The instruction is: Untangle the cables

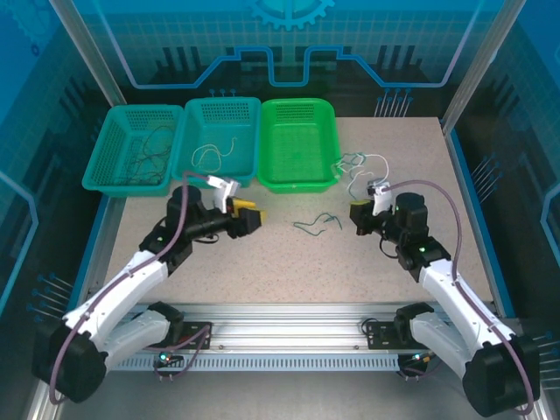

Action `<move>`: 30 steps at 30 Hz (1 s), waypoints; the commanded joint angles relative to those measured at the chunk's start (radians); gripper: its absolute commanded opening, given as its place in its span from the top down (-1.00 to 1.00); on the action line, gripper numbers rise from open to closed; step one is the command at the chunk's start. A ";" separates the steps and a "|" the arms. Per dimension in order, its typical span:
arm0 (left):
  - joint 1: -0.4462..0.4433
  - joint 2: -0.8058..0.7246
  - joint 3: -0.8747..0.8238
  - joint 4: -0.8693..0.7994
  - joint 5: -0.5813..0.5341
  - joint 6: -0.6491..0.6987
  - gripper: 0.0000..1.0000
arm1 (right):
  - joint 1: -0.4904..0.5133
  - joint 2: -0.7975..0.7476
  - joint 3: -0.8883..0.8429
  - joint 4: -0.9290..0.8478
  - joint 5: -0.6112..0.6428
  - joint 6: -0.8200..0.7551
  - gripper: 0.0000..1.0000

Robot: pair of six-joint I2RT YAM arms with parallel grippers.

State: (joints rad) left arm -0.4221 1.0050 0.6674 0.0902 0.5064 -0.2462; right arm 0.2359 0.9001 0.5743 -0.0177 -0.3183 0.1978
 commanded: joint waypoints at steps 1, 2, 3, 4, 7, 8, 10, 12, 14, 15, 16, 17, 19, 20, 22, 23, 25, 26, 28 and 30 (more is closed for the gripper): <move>-0.061 0.075 0.058 0.106 0.064 0.230 -0.54 | 0.034 0.036 0.084 -0.133 -0.208 -0.113 1.00; -0.076 0.098 0.065 0.129 0.071 0.259 -0.65 | 0.044 0.045 0.098 -0.146 -0.229 -0.120 1.00; -0.093 0.125 0.068 0.162 0.072 0.291 -0.71 | 0.056 0.053 0.113 -0.159 -0.249 -0.124 1.00; -0.105 0.151 0.065 0.210 0.061 0.310 -0.78 | 0.070 0.060 0.126 -0.168 -0.262 -0.128 1.00; -0.110 0.230 0.070 0.384 0.053 0.258 -0.93 | 0.109 0.074 0.153 -0.182 -0.271 -0.133 1.00; -0.110 0.253 0.078 0.435 0.056 0.230 -0.97 | 0.119 0.079 0.161 -0.188 -0.276 -0.135 1.00; -0.110 0.306 0.094 0.551 0.052 0.167 -0.98 | 0.144 0.093 0.180 -0.200 -0.287 -0.136 1.00; -0.110 0.352 0.104 0.639 0.029 0.125 -0.98 | 0.165 0.104 0.194 -0.208 -0.292 -0.140 1.00; -0.110 0.388 0.111 0.726 0.033 0.089 -0.98 | 0.182 0.111 0.202 -0.210 -0.287 -0.142 1.00; -0.110 0.406 0.110 0.778 0.033 0.067 -0.97 | 0.188 0.114 0.205 -0.211 -0.288 -0.141 1.00; -0.109 0.421 0.109 0.819 0.025 0.051 -0.89 | 0.192 0.118 0.207 -0.212 -0.288 -0.142 1.00; -0.110 0.431 0.107 0.846 0.018 0.043 -0.73 | 0.194 0.118 0.208 -0.212 -0.283 -0.143 1.00; -0.110 0.439 0.109 0.861 0.008 0.046 -0.03 | 0.195 0.118 0.202 -0.214 -0.276 -0.141 1.00; -0.110 0.435 0.108 0.850 -0.002 0.054 0.36 | 0.195 0.116 0.199 -0.213 -0.268 -0.140 1.00; -0.110 0.411 0.097 0.814 -0.041 0.076 1.00 | 0.195 0.107 0.186 -0.206 -0.220 -0.128 1.00; -0.110 0.395 0.088 0.794 -0.064 0.088 1.00 | 0.193 0.100 0.179 -0.202 -0.187 -0.121 1.00; -0.106 0.340 0.069 0.720 -0.139 0.122 1.00 | 0.177 0.077 0.154 -0.191 -0.071 -0.089 1.00; -0.102 0.310 0.064 0.668 -0.189 0.132 1.00 | 0.161 0.064 0.139 -0.183 -0.041 -0.078 1.00; -0.067 0.224 0.056 0.550 -0.297 0.116 1.00 | 0.104 0.030 0.091 -0.164 0.038 -0.035 1.00; -0.001 0.138 0.040 0.481 -0.330 0.063 1.00 | 0.035 0.000 0.053 -0.169 0.127 0.011 1.00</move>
State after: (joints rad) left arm -0.4892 1.2537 0.7231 0.6788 0.3145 -0.1570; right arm 0.3389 0.9382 0.6724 -0.1921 -0.3573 0.1326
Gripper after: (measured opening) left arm 0.067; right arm 0.076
